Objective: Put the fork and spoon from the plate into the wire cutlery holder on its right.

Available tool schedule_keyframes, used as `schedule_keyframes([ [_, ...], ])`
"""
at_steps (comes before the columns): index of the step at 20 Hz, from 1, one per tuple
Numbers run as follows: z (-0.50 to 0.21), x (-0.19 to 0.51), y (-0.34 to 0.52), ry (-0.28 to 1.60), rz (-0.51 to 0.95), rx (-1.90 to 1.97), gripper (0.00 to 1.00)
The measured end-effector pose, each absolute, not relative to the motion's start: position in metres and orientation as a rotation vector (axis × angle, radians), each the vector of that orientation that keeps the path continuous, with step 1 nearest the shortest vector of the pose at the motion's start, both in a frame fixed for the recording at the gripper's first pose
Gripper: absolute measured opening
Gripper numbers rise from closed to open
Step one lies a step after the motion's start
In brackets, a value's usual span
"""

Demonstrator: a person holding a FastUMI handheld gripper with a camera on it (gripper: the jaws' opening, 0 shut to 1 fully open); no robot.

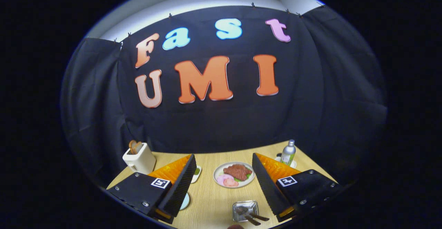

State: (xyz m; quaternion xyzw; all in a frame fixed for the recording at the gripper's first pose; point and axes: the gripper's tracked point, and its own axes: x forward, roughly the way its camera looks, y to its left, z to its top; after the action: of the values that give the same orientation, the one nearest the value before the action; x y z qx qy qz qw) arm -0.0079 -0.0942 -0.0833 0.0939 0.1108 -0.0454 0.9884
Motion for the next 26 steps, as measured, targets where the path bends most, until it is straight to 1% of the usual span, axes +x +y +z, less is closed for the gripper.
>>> schedule_keyframes([
  [7, -0.011, -0.004, -0.083, -0.044, -0.090, 0.089, 0.97],
  [9, -0.001, -0.002, -0.083, -0.083, -0.099, 0.077, 0.97],
  [17, -0.001, 0.005, -0.075, -0.083, -0.102, 0.094, 0.97],
  [26, 0.012, 0.004, -0.066, -0.129, -0.123, 0.088, 0.97],
])
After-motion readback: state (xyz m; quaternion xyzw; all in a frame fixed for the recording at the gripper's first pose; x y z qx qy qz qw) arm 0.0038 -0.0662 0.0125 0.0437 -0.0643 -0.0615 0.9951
